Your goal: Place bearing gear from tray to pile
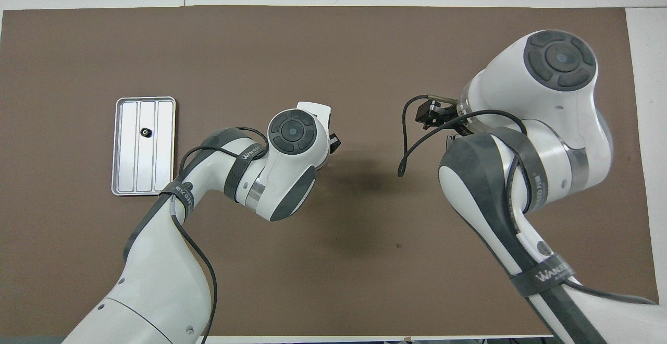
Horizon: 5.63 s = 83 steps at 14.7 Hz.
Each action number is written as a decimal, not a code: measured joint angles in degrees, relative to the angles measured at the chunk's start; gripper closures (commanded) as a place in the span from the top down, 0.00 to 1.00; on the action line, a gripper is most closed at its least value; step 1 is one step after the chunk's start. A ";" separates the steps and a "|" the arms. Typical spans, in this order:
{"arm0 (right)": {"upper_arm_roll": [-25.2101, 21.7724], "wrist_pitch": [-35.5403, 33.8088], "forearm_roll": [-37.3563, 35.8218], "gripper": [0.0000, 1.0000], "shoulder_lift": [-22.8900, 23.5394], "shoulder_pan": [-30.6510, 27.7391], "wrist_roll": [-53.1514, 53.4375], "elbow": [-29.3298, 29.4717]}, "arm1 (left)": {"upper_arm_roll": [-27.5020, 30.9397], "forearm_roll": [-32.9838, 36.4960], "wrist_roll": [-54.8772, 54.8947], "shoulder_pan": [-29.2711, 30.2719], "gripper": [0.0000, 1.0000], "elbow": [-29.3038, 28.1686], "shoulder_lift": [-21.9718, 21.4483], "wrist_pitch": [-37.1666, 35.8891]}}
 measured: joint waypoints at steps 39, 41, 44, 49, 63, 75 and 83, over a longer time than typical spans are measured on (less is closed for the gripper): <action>0.87 10.28 -3.70 1.00 27.22 20.74 43.72 17.47 | 2.13 1.79 59.38 36.16 0.58 -8.94 -5.80 3.61; 0.95 10.32 -3.70 1.00 27.23 20.87 43.72 17.54 | 2.10 1.78 59.37 36.17 0.58 -10.17 -5.87 5.04; 1.04 10.37 -3.67 1.00 27.36 21.67 43.72 17.24 | 2.10 1.78 59.37 36.17 0.58 -10.45 -6.02 5.41; 1.63 12.77 -3.66 1.00 27.32 22.42 43.72 14.15 | 2.08 1.68 59.35 36.17 0.55 -10.49 -6.06 5.65; 1.56 16.62 -3.66 0.48 24.81 22.16 43.53 9.30 | 1.98 1.58 59.31 36.17 0.37 -10.50 -6.15 5.87; 1.20 7.37 -3.69 0.00 23.97 18.23 36.43 14.77 | 1.67 0.07 59.06 36.15 0.00 -9.06 -6.77 2.60; 1.34 -3.62 -3.64 0.00 18.69 -4.86 -13.11 20.54 | -0.32 -0.61 22.55 16.44 0.00 -4.19 -12.10 -6.77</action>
